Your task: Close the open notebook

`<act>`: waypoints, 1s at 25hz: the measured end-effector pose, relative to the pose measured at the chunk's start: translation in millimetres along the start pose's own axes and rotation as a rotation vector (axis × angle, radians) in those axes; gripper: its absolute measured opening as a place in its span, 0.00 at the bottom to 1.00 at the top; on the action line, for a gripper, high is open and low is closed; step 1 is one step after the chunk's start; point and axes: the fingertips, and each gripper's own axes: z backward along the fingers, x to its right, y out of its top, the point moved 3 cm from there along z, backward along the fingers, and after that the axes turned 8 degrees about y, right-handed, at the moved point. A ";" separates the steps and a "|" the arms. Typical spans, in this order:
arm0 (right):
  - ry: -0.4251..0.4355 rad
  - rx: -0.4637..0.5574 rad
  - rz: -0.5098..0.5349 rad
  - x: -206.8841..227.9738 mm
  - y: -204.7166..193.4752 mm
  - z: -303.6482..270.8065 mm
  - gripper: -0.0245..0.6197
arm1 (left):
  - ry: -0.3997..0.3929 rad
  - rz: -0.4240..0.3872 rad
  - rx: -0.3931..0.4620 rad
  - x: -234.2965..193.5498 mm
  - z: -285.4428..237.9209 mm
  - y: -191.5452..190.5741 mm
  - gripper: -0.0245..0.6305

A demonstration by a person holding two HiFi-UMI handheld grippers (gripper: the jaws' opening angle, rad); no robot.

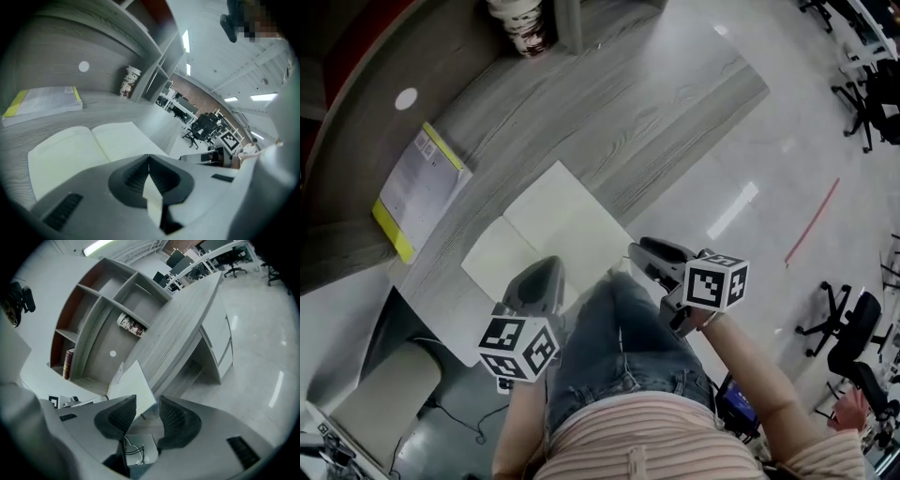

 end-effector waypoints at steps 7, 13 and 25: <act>0.048 -0.026 -0.073 7.3 -5.3 -8.8 0.32 | 0.004 -0.015 -0.098 0.2 -16.2 -6.2 0.06; 0.091 -0.048 -0.113 10.7 -8.4 -14.7 0.34 | 0.011 -0.014 -0.130 -2.2 -22.3 -9.7 0.06; 0.154 -0.098 -0.118 14.0 -3.3 -23.1 0.24 | 0.042 -0.002 -0.172 -4.2 -28.4 -12.7 0.06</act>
